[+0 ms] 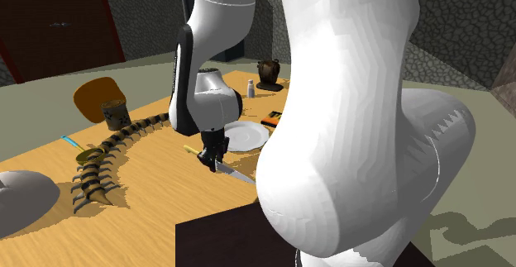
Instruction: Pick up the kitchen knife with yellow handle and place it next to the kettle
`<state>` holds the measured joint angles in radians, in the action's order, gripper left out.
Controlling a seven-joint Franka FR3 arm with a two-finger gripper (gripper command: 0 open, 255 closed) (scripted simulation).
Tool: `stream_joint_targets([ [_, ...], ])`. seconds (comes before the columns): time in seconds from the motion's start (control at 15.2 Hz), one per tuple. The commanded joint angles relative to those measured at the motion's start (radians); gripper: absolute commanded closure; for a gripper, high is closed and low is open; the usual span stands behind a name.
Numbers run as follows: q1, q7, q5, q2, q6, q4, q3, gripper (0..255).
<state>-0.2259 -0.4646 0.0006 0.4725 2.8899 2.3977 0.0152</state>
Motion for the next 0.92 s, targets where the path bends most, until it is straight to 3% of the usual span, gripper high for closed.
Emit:
stream_joint_targets([
  [0.0, 0.000, 0.000, 0.000, 0.000, 0.000, 0.000, 0.000, 255],
  [0.46, 0.000, 0.000, 0.000, 0.000, 0.000, 0.000, 0.000, 255],
  [0.86, 0.002, -0.001, 0.002, -0.090, -0.067, 0.023, 0.002, 255],
])
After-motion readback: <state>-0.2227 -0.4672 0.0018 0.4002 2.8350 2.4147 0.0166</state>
